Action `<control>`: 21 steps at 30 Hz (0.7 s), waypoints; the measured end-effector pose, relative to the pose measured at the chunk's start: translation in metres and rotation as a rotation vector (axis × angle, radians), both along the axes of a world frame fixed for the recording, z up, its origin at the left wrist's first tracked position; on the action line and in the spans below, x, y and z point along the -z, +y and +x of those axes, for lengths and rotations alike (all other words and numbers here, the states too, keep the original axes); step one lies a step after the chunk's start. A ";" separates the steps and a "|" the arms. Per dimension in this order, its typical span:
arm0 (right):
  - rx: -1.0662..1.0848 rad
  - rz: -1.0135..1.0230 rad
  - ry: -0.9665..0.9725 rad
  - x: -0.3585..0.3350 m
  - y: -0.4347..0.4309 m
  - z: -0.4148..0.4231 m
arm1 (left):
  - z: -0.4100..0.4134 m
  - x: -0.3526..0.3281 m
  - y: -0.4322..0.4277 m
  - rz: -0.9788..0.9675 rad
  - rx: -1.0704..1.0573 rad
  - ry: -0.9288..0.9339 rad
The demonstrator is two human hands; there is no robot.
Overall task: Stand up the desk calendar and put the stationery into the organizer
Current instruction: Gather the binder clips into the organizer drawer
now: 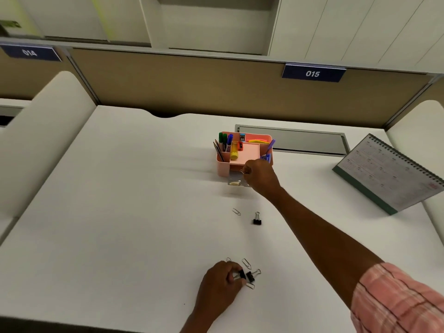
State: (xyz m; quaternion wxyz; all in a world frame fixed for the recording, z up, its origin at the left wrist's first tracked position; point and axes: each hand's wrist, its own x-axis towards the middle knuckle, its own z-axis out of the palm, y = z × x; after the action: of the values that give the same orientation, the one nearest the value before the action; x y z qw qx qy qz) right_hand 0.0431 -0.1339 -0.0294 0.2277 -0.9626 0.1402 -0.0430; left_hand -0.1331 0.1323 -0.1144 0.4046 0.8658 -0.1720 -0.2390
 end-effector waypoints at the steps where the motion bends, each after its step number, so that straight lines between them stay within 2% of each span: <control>1: -0.009 -0.024 0.004 0.002 0.000 0.001 | 0.000 0.000 0.000 -0.003 -0.005 0.002; 12: -0.136 -0.229 0.041 0.011 0.003 0.002 | 0.000 0.003 0.000 0.013 -0.026 -0.011; 21: -0.153 -0.240 0.052 0.009 -0.001 0.004 | -0.003 -0.001 0.000 -0.013 -0.048 -0.026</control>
State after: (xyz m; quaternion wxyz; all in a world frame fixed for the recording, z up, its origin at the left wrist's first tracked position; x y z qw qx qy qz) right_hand 0.0469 -0.1349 -0.0384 0.1102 -0.9916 0.0659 -0.0171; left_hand -0.1358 0.1324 -0.1134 0.4134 0.8701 -0.1579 -0.2168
